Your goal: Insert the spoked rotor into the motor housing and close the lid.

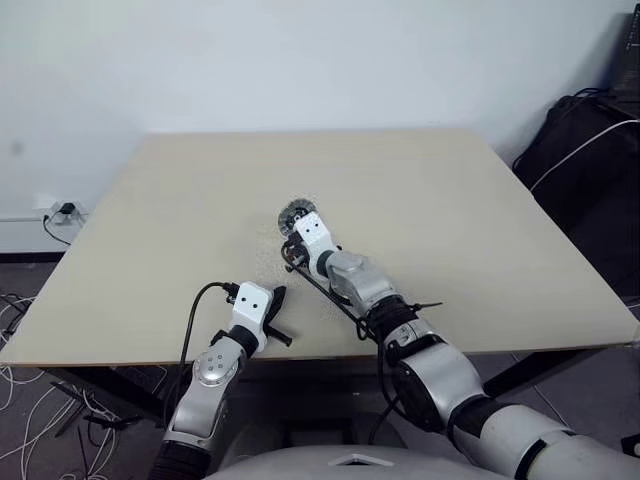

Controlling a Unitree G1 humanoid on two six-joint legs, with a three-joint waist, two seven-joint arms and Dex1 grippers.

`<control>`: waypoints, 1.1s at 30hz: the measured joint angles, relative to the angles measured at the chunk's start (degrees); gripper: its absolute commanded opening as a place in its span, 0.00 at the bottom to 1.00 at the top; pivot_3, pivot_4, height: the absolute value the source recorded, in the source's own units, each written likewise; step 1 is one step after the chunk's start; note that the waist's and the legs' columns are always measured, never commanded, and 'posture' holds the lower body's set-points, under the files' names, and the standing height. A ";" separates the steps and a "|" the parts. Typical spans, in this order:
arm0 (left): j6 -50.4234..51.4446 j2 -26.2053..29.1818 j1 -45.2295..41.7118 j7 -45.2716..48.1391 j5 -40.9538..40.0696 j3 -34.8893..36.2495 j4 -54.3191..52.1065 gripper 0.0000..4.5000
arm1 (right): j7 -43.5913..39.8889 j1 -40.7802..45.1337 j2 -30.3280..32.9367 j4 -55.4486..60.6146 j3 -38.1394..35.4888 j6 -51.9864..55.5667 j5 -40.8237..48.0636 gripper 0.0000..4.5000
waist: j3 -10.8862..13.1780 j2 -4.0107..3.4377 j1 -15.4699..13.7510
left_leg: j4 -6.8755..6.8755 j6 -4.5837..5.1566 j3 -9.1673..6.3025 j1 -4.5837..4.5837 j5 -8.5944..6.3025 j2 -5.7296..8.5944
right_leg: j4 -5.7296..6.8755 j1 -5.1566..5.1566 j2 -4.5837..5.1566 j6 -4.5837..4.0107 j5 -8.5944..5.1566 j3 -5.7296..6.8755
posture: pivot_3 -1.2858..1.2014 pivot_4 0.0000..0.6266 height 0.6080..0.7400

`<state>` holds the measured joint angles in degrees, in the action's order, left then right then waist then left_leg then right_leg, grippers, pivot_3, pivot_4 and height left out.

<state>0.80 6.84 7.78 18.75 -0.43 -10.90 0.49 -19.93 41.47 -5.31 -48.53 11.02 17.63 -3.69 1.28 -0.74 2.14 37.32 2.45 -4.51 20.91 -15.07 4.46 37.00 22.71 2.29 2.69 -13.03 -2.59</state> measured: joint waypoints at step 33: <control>0.28 0.07 -0.11 0.04 0.00 0.02 0.00 0.00 | 11.08 1.77 -0.09 -4.53 -1.54 2.62 -2.45 0.01 | 0.00 -0.02 0.04 | -0.10 -0.01 -0.01 -0.01 0.05 0.00 | 0.00 0.03 0.00 -0.05 -0.03 0.00 | 0.52 0.00 1.00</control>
<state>1.08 6.91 7.67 18.80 -0.43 -10.88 0.49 -8.85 43.23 -5.40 -53.06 9.48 20.26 -6.14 1.28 -0.76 2.17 37.22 2.44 -4.52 20.90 -15.02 4.46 36.99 22.74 2.28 2.64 -13.06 -2.59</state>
